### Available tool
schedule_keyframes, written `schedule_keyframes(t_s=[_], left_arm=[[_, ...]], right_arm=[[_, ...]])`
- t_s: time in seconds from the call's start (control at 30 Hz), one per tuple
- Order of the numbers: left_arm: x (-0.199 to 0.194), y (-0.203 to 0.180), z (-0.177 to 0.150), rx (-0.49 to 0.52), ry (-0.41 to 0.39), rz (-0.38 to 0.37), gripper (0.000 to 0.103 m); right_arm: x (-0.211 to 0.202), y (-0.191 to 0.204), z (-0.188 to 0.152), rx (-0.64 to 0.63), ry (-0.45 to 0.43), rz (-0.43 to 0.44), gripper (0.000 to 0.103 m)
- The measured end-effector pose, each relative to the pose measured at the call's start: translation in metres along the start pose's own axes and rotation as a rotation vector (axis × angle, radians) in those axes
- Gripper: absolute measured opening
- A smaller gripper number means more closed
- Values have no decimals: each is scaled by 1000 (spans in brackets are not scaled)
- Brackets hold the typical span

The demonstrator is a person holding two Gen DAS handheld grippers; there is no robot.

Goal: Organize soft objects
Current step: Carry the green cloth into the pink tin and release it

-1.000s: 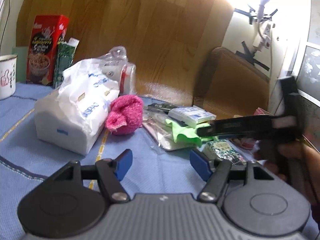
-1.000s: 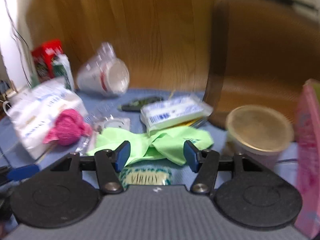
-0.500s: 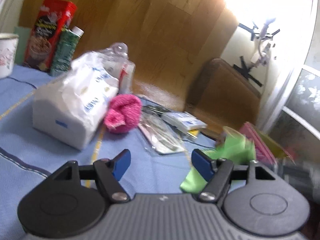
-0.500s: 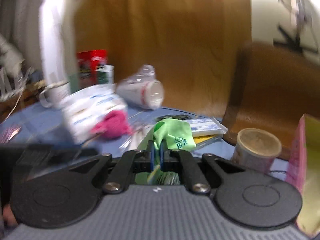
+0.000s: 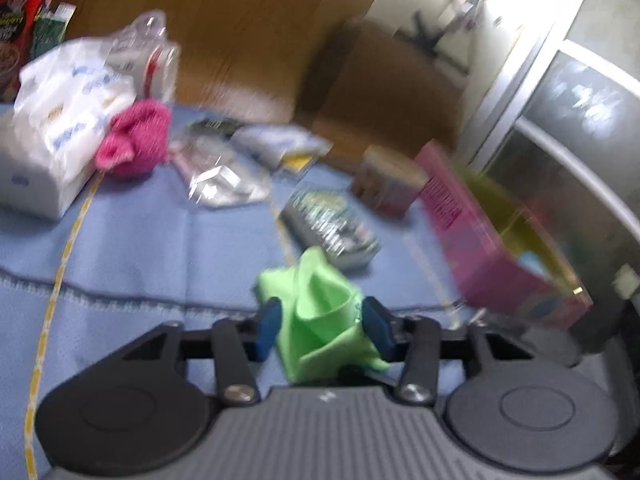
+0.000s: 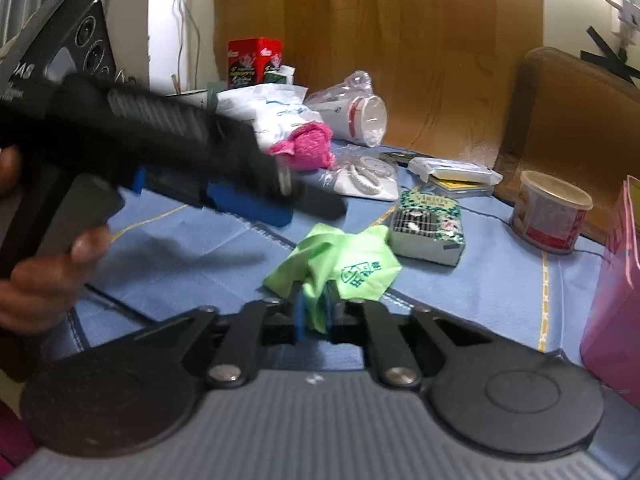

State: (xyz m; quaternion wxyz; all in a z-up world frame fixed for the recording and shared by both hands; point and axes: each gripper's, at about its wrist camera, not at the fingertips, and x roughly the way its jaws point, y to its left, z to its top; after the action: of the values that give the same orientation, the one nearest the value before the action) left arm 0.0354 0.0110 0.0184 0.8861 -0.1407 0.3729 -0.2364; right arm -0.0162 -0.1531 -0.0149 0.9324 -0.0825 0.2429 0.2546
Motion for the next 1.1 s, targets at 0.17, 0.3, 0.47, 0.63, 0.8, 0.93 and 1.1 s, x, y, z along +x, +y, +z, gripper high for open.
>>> schedule_keyframes(t_s=[0.17, 0.3, 0.47, 0.63, 0.8, 0.93, 1.1], left_arm=[[-1, 5, -8, -85, 3, -6, 44], [-1, -3, -5, -98, 16, -55, 30], [-11, -46, 18, 27, -42, -134, 30], [7, -119, 49, 205, -80, -262, 31], [62, -182, 59, 307, -31, -350, 31], [100, -213, 54, 354, -19, -294, 46], [121, -220, 45, 371, 2, -176, 51]], right_arm=[[12, 0, -1, 26, 46, 10, 73], [16, 4, 1, 26, 30, 32, 21], [-17, 9, -1, -15, -116, -71, 11], [-64, -21, 7, 24, -290, -260, 11], [-89, -71, 1, 102, -322, -452, 12], [-92, -111, -7, 172, -281, -539, 16], [-89, -144, -20, 256, -223, -637, 60]])
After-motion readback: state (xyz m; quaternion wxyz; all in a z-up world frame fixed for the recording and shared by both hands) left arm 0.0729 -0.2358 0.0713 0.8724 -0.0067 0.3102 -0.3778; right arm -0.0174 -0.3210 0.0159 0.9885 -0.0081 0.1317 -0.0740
